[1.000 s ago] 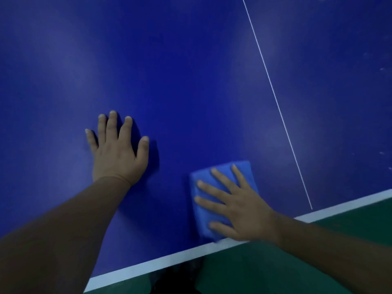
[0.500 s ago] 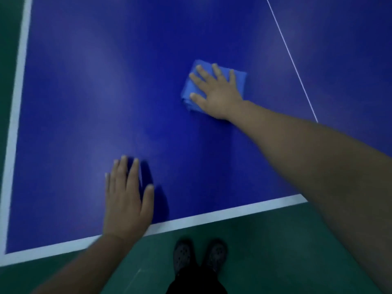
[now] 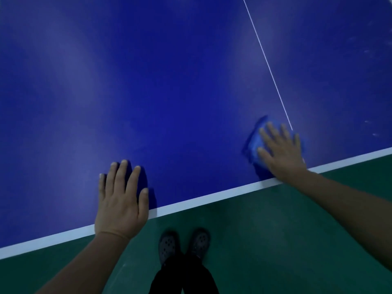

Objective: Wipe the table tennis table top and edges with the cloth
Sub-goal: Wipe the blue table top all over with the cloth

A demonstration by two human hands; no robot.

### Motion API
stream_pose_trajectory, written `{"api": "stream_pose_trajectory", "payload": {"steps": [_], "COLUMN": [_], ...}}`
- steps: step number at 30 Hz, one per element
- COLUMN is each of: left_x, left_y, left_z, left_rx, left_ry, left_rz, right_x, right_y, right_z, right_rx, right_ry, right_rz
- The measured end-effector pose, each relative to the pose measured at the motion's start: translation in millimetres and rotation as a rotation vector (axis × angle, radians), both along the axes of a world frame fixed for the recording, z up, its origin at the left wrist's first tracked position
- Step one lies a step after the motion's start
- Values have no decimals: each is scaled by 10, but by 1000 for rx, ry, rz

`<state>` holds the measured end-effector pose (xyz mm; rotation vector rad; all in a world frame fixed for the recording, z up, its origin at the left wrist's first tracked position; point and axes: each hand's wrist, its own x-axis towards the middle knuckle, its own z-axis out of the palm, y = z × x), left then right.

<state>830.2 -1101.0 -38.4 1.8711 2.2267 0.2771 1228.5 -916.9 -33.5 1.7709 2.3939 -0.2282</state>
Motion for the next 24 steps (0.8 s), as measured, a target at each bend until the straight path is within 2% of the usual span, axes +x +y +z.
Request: {"api": "stream_pose_trajectory", "payload": {"steps": [2,4,6,8,10,12,14,18,21,23,24], "left_x": [6,0,-3,-3,-12,-8,-6,-12,-4,-5,-5], "left_y": [-12,-12,-16,-19,-13,-15,-18,-7,0,2,8], "left_z": [8,17,19,5,-11,-14,-3,0,5,20,27], "left_rx": [10,17,12,15,32,33,16,1,8,4,-2], "left_ry": [-4,0,10,16,23,27,28,17,17,24,32], "left_rz": [1,19,27,24,17,9,7,1,-1,-5,-10], "right_x": [-181,-727,-1359,-1848,-1942,-1647,-1220,-387,-439,-821,-1042], "right_y": [39,-56,-340,-831,-1225,-1204,-942,-370,-165,-165,-235], "right_z": [41,28,-38,-78,-88,-139,-183,-42,63,52,26], "right_rx": [-10,49,137,147,82,92,103,-3,9,22,27], "right_ry": [33,41,74,108,137,156,95,18,40,50,43], "right_rz": [-364,-485,-292,92,401,501,351,-230,-630,-717,-659]}}
